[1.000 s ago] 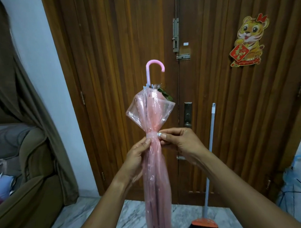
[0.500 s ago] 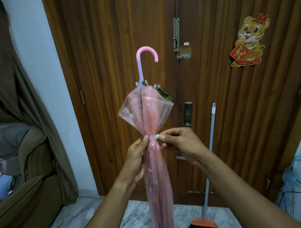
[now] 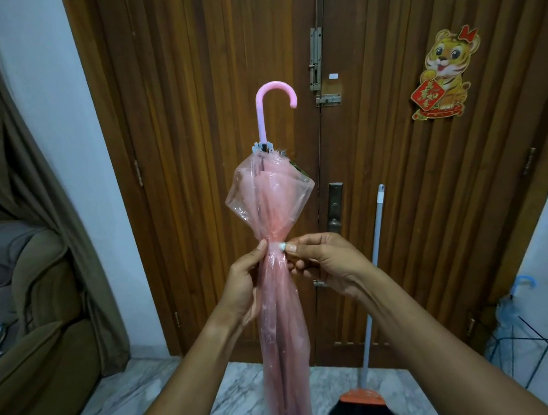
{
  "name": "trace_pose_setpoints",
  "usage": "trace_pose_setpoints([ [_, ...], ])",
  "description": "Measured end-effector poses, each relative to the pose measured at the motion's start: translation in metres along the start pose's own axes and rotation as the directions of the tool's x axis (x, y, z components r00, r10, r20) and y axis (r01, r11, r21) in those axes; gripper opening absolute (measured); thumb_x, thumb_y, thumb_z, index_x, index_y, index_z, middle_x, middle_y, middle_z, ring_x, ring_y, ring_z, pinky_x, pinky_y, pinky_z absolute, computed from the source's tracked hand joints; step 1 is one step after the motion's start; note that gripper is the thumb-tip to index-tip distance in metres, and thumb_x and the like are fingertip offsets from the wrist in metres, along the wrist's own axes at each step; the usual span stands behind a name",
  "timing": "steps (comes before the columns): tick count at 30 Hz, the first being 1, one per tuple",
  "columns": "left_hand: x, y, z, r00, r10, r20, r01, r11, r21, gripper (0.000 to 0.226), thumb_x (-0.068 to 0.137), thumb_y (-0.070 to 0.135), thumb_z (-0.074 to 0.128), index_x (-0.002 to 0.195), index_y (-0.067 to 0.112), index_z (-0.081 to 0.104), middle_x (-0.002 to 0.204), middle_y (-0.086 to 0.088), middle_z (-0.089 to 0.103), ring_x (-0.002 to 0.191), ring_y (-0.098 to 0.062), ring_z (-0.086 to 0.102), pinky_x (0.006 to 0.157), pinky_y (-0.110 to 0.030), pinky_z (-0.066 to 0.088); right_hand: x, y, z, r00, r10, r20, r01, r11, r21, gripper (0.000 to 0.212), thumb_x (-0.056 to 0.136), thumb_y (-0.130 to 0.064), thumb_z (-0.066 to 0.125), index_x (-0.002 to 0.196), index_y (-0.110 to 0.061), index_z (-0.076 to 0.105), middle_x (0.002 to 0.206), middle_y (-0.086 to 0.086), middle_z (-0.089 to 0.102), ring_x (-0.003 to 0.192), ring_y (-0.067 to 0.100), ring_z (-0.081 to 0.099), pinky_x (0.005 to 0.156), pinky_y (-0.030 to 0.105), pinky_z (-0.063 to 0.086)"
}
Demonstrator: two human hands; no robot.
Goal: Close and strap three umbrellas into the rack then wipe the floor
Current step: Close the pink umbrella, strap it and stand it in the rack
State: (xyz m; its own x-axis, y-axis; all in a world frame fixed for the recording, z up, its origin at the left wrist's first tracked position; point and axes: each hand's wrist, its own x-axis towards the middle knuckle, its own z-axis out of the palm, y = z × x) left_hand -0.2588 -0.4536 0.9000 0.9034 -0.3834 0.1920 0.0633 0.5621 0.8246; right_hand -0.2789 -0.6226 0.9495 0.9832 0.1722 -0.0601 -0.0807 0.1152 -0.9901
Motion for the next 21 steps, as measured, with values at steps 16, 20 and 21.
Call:
trace_pose_setpoints([
  [16, 0.032, -0.002, -0.033, 0.997, 0.048, -0.063, -0.024, 0.943, 0.333, 0.026, 0.104, 0.011, 0.043, 0.101, 0.004, 0.068, 0.082, -0.006, 0.074, 0.070, -0.011, 0.073, 0.061, -0.020, 0.055, 0.022, 0.024, 0.013, 0.974, -0.162, -0.160, 0.164, 0.986, -0.001, 0.033, 0.085, -0.006, 0.075, 0.114, 0.006, 0.066, 0.098, 0.021, 0.073, 0.082, 0.027, 0.070, 0.069, 0.030, 0.063],
  [20, 0.049, -0.003, -0.041, 1.000, 0.013, -0.008, -0.010, 0.939, 0.343, 0.025, 0.103, 0.010, 0.044, 0.107, -0.001, 0.066, 0.102, -0.017, 0.066, 0.072, -0.008, 0.072, 0.061, -0.018, 0.055, 0.027, 0.027, 0.010, 0.959, -0.211, -0.191, 0.205, 0.977, -0.051, 0.033, 0.085, -0.008, 0.076, 0.116, 0.001, 0.069, 0.103, 0.023, 0.075, 0.083, 0.028, 0.072, 0.076, 0.036, 0.064],
  [21, 0.053, -0.005, -0.041, 1.000, 0.004, 0.015, -0.009, 0.942, 0.336, 0.028, 0.104, 0.010, 0.043, 0.114, -0.005, 0.064, 0.110, -0.021, 0.063, 0.076, -0.009, 0.072, 0.063, -0.019, 0.056, 0.028, 0.029, 0.009, 0.952, -0.222, -0.211, 0.213, 0.975, -0.065, 0.030, 0.085, -0.008, 0.077, 0.113, 0.000, 0.071, 0.100, 0.022, 0.076, 0.081, 0.027, 0.072, 0.076, 0.037, 0.064],
])
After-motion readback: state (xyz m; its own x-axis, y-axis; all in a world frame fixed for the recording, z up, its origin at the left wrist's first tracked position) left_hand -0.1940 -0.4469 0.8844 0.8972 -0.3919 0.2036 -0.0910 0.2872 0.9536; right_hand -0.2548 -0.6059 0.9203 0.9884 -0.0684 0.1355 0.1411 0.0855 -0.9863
